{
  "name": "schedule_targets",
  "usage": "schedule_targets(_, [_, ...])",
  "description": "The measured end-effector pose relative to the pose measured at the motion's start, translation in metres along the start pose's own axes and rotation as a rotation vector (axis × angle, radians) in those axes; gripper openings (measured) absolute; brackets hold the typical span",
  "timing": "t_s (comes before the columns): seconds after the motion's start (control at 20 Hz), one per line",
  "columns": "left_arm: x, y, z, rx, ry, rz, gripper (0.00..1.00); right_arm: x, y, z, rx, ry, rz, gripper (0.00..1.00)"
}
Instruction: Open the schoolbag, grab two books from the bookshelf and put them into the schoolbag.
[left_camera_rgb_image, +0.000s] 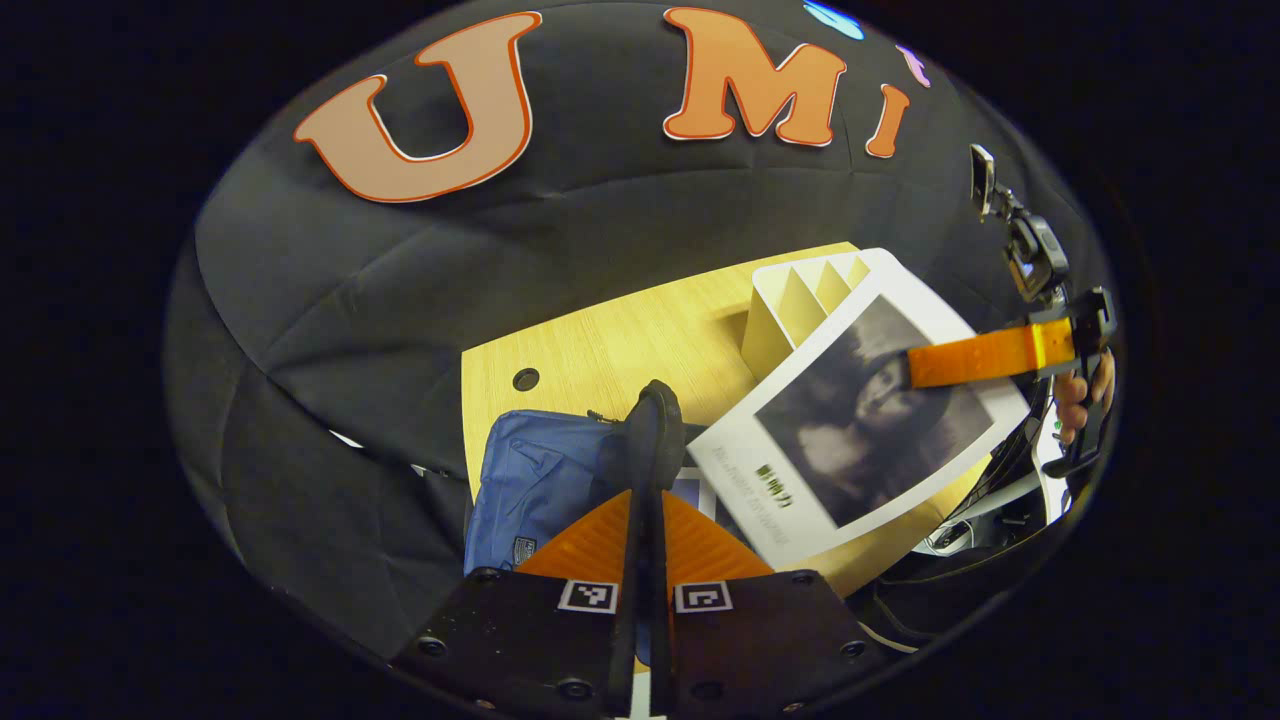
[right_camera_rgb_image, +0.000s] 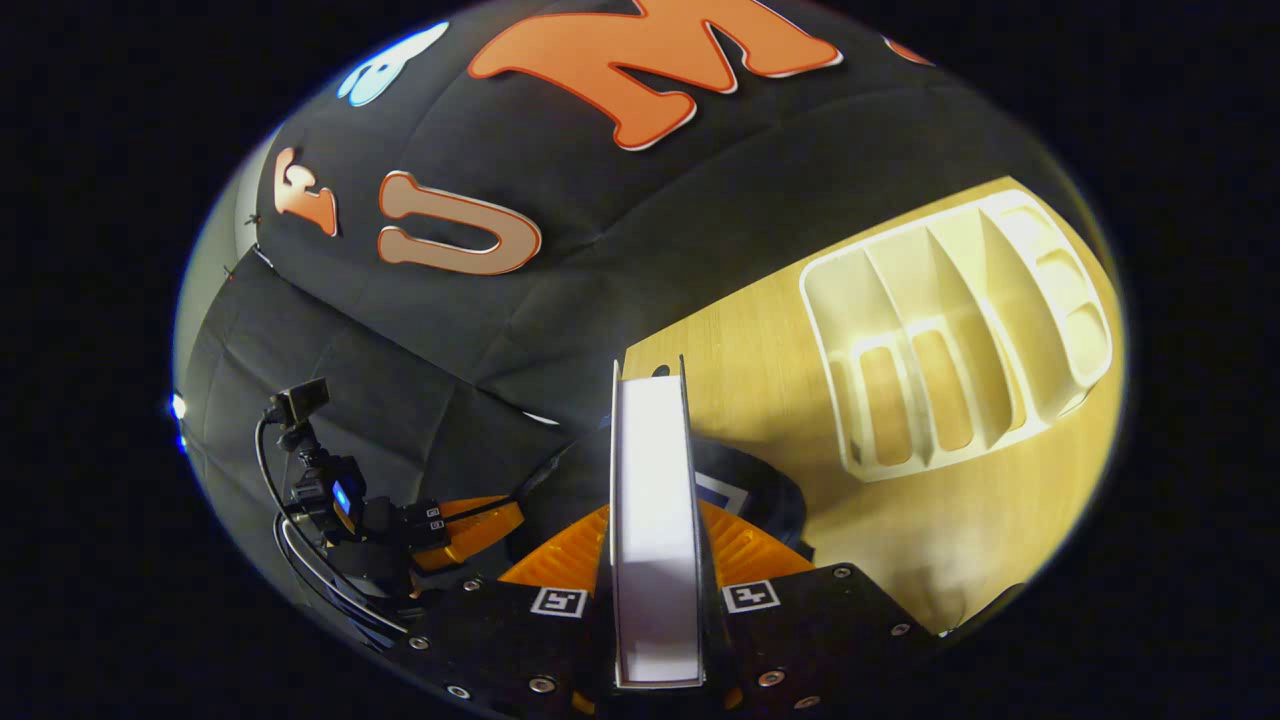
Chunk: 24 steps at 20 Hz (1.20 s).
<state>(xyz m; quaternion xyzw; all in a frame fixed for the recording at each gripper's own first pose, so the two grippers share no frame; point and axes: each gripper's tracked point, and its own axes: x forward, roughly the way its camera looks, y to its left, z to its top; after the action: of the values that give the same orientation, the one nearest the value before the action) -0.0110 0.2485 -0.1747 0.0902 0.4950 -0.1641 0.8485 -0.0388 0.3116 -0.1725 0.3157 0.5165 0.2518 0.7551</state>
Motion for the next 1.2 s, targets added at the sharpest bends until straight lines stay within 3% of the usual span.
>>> schedule_targets(0.2, [0.005,-0.005,-0.004,0.015,0.018,-0.004,0.07,0.048,-0.020,-0.033,0.102,0.047,-0.025,0.34])
schedule_targets(0.6, [0.012,-0.015,0.000,0.058,0.050,-0.021,0.07,0.108,-0.043,-0.030,0.344,-0.107,0.018,0.35])
schedule_targets(1.0, [0.020,-0.026,-0.001,0.091,0.073,-0.039,0.07,0.148,-0.044,-0.055,0.329,-0.132,0.043,0.35])
schedule_targets(1.2, [0.021,-0.039,0.001,0.095,0.074,-0.060,0.07,0.165,-0.038,-0.085,0.344,-0.070,0.051,0.35])
